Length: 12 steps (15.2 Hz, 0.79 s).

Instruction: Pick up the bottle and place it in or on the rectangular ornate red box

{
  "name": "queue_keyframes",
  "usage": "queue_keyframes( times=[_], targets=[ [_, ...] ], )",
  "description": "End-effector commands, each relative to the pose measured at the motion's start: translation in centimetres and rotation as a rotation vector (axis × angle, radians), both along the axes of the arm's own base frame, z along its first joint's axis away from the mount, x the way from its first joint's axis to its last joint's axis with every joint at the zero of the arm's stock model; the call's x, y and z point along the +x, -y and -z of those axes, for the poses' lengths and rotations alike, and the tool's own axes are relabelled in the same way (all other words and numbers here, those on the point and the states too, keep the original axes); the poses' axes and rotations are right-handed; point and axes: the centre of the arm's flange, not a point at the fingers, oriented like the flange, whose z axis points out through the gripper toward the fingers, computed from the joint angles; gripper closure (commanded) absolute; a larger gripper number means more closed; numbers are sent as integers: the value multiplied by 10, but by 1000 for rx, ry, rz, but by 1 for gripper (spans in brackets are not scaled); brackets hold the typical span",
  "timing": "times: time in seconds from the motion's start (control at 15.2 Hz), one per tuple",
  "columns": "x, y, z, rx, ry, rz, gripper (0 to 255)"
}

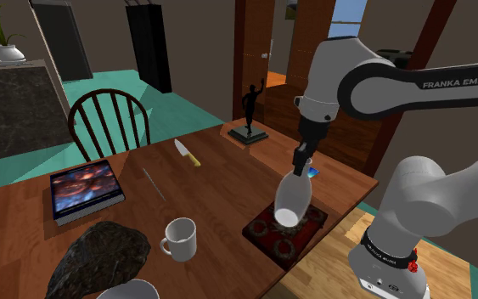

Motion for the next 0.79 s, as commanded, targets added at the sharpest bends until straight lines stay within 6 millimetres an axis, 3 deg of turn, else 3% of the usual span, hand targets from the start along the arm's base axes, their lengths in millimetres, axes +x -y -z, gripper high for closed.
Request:
queue_keyframes(
  times=[0.0,0.13,0.2,0.53,0.73],
  targets=[
    [0,0,3,-2,-7,0,255],
    [0,0,3,-2,-7,0,255],
    [0,0,3,-2,-7,0,0],
    [0,0,3,-2,-7,0,0],
    [-1,1,-37,-2,-7,0,0]
  ],
)
